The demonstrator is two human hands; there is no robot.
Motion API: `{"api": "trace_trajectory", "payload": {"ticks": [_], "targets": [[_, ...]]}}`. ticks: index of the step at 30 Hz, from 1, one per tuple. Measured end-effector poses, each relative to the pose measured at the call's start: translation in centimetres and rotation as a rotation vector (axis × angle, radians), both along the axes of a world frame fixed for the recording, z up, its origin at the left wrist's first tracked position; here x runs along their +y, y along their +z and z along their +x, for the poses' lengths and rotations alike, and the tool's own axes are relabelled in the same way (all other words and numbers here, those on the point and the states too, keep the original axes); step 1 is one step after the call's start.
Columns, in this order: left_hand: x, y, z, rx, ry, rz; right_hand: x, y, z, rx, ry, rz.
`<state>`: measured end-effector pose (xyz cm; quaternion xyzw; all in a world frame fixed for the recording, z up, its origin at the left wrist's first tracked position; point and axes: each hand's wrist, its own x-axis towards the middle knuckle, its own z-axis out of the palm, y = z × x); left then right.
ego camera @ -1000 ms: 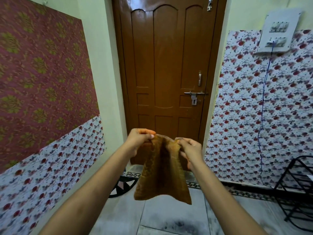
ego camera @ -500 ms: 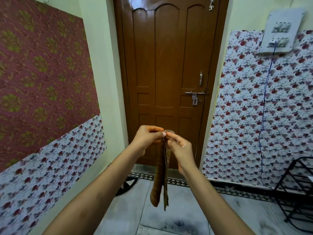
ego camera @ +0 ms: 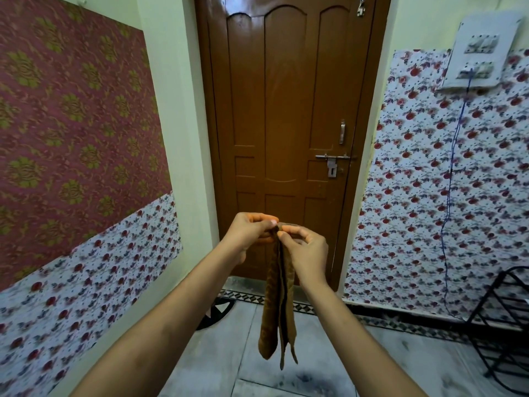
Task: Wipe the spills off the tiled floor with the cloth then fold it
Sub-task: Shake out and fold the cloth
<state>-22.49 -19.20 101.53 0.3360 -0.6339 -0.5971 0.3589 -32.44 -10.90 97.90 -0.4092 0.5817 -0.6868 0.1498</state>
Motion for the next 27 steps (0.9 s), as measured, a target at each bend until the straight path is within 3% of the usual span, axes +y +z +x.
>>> {"api": "trace_trajectory", "payload": {"ticks": [3,8,13,17,21,27], "targets": [[-0.2,0.0,0.2,-0.011,-0.043,-0.03,-0.3,-0.2,-0.2,-0.025,0.022,0.026],[-0.4,0.2,0.2,-0.048,0.027,-0.114,0.1,0.1,-0.6,-0.29,0.272,-0.031],[-0.2,1.3,0.7,-0.059,-0.017,-0.14,-0.3,-0.6,-2.7,-0.21,0.027,0.122],[-0.7,2.3,1.8,-0.094,-0.041,-0.116,-0.2,-0.7,-4.2,-0.34,0.34,0.204],[-1.0,2.5,2.9,-0.262,-0.092,-0.2,-0.4,-0.4,-3.8,-0.324,0.356,0.084],[-0.4,2.7,2.9,-0.573,-0.341,-0.448,-0.9,1.0,-2.8,-0.28,0.397,0.011]]}}
